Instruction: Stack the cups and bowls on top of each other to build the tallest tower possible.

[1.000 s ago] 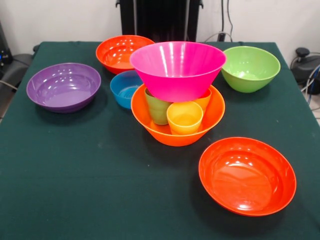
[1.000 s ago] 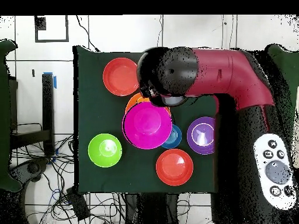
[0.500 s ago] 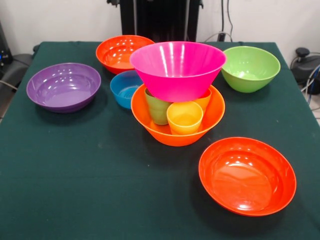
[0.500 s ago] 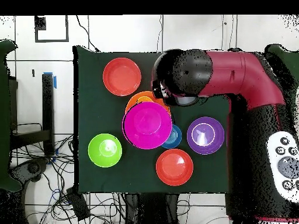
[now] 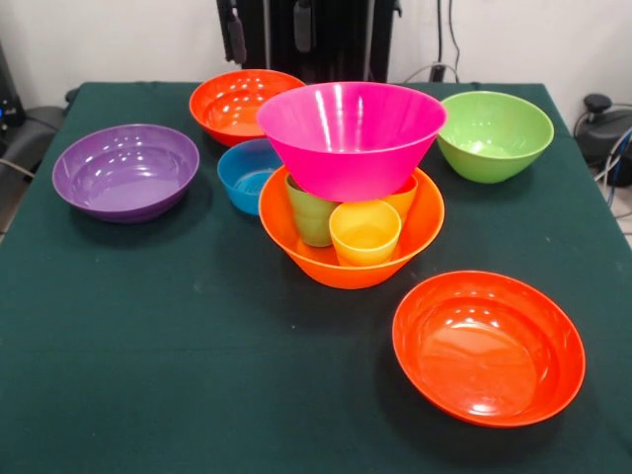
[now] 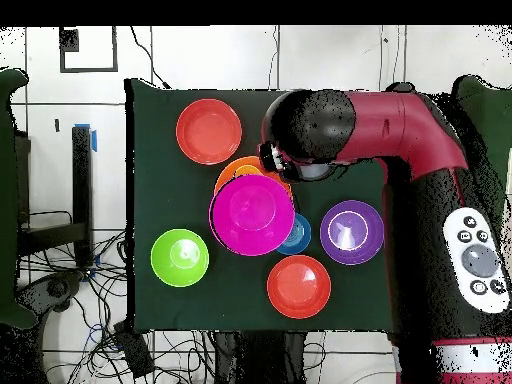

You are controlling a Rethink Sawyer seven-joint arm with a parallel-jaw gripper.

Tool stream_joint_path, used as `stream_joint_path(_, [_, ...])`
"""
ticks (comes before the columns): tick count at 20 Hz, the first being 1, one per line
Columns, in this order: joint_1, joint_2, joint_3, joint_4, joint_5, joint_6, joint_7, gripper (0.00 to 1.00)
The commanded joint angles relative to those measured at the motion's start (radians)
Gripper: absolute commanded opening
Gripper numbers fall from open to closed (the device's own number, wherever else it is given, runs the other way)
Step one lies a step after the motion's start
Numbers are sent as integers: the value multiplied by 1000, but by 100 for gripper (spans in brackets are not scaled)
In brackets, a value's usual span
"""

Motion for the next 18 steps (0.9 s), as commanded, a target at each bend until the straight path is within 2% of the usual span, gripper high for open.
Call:
stream_joint_path(1, [-7,106,75,2,-115,-26,-363,100])
stream_joint_path(9, [-13,84,94,-8,-121,82,-355,100])
stream_joint_path(18, [-33,73,99,11,-126,113,-359,100])
